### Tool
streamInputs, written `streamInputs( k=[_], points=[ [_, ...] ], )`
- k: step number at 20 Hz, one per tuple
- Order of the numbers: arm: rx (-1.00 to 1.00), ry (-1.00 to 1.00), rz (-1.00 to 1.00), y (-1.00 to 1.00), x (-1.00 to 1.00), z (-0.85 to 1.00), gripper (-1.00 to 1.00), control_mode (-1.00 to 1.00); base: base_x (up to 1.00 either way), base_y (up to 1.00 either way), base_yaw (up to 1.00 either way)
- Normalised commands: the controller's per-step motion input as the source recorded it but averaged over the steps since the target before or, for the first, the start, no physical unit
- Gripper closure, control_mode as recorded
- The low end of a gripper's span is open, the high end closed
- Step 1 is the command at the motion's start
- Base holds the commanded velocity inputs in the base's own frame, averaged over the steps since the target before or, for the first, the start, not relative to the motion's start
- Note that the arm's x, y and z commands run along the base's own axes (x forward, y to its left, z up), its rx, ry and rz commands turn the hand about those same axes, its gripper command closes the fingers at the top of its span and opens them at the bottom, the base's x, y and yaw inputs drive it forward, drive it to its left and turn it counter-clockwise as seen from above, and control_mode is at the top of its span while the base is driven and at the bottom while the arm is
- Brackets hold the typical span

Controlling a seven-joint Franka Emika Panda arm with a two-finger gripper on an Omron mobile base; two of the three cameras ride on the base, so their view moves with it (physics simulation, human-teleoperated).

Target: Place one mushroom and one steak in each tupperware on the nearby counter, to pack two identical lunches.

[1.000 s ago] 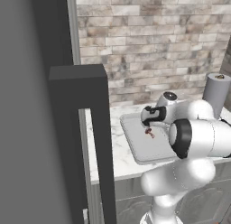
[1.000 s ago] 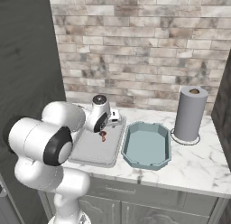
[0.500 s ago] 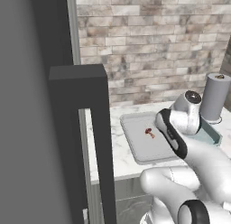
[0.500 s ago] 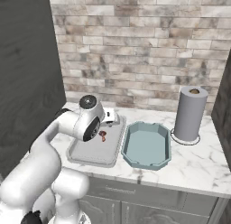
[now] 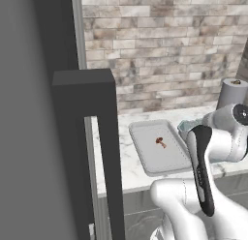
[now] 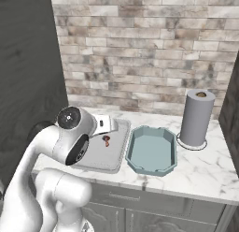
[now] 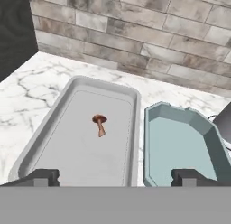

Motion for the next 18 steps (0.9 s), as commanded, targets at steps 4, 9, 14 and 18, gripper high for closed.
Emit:
streamInputs(
  k=[4, 9, 14, 18],
  points=[
    [0.0, -0.07, 0.0, 0.0, -1.0, 0.98, -1.0, -1.0, 0.0, 0.0, 0.0],
    [-0.01, 0.0, 0.0, 0.08, -1.0, 0.88, -1.0, -1.0, 0.0, 0.0, 0.0],
    [-0.07, 0.02, 0.0, 0.43, -1.0, 0.17, -1.0, -1.0, 0.0, 0.0, 0.0],
    [-0.04, 0.01, 0.0, 0.1, -0.5, 0.0, -1.0, 1.0, -0.5, -0.01, 0.0]
  ],
)
